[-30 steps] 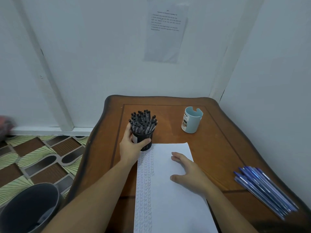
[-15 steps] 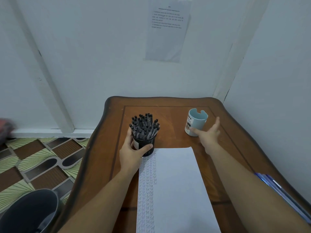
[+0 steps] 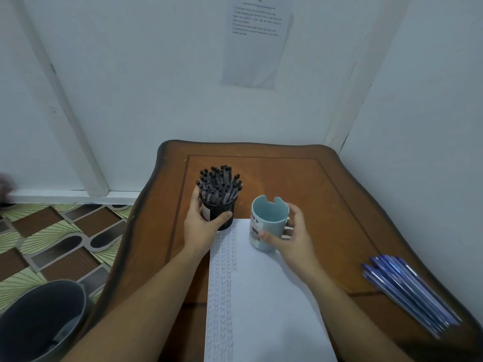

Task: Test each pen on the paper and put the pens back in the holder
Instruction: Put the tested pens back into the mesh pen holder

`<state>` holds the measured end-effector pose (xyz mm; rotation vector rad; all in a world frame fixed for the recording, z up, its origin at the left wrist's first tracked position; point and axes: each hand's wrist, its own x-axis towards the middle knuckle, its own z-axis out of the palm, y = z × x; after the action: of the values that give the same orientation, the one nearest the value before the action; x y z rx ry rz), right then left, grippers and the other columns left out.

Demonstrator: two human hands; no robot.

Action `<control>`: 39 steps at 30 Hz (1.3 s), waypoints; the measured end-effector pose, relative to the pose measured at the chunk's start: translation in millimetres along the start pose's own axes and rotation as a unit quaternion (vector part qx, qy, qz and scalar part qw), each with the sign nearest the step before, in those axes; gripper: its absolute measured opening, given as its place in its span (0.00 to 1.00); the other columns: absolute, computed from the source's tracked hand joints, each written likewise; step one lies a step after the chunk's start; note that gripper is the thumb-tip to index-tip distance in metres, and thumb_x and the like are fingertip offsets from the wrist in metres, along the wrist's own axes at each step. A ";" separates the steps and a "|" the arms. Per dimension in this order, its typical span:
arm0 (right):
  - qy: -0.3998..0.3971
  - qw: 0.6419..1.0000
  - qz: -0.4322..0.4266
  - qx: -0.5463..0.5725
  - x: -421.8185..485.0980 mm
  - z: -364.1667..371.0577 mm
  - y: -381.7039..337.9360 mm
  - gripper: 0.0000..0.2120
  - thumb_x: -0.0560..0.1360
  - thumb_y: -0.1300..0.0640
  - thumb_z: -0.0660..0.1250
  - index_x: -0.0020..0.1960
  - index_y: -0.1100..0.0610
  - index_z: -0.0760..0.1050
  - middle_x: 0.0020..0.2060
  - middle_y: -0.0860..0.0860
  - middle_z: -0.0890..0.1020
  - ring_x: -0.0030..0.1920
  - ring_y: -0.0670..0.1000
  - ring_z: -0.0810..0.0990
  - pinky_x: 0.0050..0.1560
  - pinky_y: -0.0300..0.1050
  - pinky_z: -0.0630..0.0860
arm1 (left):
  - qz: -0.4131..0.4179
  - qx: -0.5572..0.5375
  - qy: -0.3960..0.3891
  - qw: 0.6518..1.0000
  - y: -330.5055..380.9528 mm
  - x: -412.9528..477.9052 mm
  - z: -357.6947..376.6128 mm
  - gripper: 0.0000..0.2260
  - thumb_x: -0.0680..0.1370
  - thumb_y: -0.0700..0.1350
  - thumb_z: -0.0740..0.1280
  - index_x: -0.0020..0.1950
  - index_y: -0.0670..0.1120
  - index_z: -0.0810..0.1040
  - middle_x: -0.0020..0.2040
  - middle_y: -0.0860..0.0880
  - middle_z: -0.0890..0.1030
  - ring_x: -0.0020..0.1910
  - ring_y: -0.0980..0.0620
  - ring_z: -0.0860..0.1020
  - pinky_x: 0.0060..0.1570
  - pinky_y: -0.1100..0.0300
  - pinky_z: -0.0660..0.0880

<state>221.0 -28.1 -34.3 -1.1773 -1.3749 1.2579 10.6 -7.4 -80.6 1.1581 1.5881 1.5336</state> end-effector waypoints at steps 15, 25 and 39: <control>-0.013 1.000 -0.005 -0.011 -41.2 11.3 19.2 0.36 0.71 0.58 0.77 0.66 0.35 0.59 0.63 0.48 0.72 0.57 0.46 0.77 0.41 0.31 0.77 | -0.045 -0.087 0.013 0.995 32.1 -19.2 -5.7 0.36 0.72 0.43 0.75 0.76 0.52 0.61 0.68 0.51 0.72 0.68 0.52 0.69 0.67 0.50 0.70; -0.023 1.000 -0.009 -0.005 -45.7 11.2 19.7 0.33 0.70 0.57 0.78 0.62 0.33 0.63 0.60 0.48 0.76 0.56 0.47 0.79 0.41 0.34 0.78 | -0.052 -0.115 -0.091 0.988 45.5 -89.7 16.1 0.27 0.73 0.45 0.74 0.69 0.53 0.69 0.67 0.53 0.73 0.64 0.54 0.73 0.58 0.59 0.73; -0.099 0.967 0.007 -0.237 -57.1 -55.7 16.6 0.41 0.72 0.54 0.76 0.75 0.37 0.58 0.67 0.43 0.71 0.67 0.46 0.69 0.65 0.42 0.69 | -0.052 -0.117 -0.162 0.978 65.0 -122.1 30.5 0.25 0.75 0.46 0.72 0.70 0.58 0.69 0.60 0.66 0.72 0.55 0.62 0.75 0.45 0.69 0.73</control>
<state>285.0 -76.6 -47.7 -1.4068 -1.8904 1.1096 98.3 -109.2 -35.9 1.1090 1.1987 1.3433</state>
